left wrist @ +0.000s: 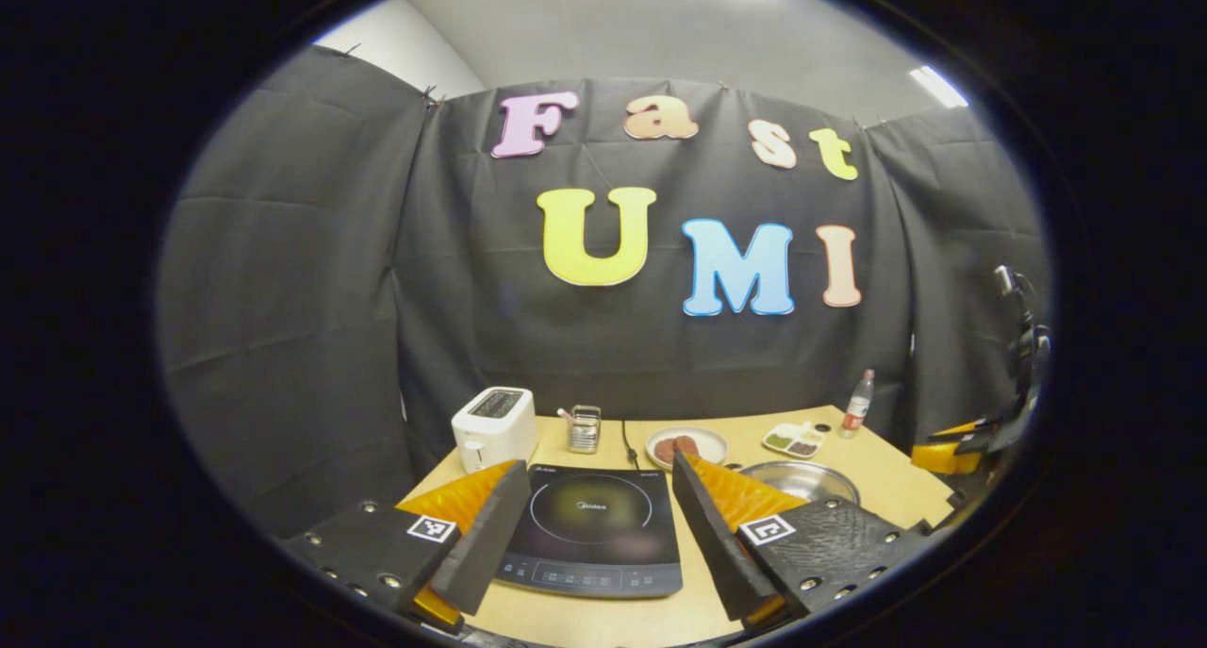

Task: First push the handle of the pot to place it horizontally, then grasp the pot with both hands and set it on the induction cooktop.

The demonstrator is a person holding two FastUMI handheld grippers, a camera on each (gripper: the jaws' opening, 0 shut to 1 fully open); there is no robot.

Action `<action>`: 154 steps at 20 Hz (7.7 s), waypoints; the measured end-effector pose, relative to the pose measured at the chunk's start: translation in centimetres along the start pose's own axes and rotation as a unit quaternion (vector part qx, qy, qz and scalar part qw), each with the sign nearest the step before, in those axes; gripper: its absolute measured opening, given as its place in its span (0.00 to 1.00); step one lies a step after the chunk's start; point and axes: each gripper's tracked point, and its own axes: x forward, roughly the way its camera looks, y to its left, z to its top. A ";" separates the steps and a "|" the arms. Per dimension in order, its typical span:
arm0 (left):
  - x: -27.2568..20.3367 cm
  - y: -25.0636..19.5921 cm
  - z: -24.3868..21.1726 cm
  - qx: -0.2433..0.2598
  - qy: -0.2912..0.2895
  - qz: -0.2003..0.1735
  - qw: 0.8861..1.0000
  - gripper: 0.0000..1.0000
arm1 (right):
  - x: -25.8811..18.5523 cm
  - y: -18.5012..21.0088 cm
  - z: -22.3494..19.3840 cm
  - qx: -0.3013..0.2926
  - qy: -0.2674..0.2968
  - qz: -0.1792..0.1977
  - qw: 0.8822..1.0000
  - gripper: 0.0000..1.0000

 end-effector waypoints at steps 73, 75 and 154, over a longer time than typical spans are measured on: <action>7.7 -12.4 -5.7 -0.006 0.102 0.010 0.995 0.93 | 14.2 -8.8 -16.4 -0.077 0.297 0.073 0.949 0.02; 8.0 -12.8 -5.8 -0.008 0.104 0.009 0.995 0.89 | 14.7 -9.6 -16.1 -0.074 0.292 0.066 0.951 0.01; 28.6 -24.0 -31.7 -0.103 0.411 -0.153 0.893 0.51 | 25.0 -13.8 -12.9 0.213 0.199 0.027 0.956 0.45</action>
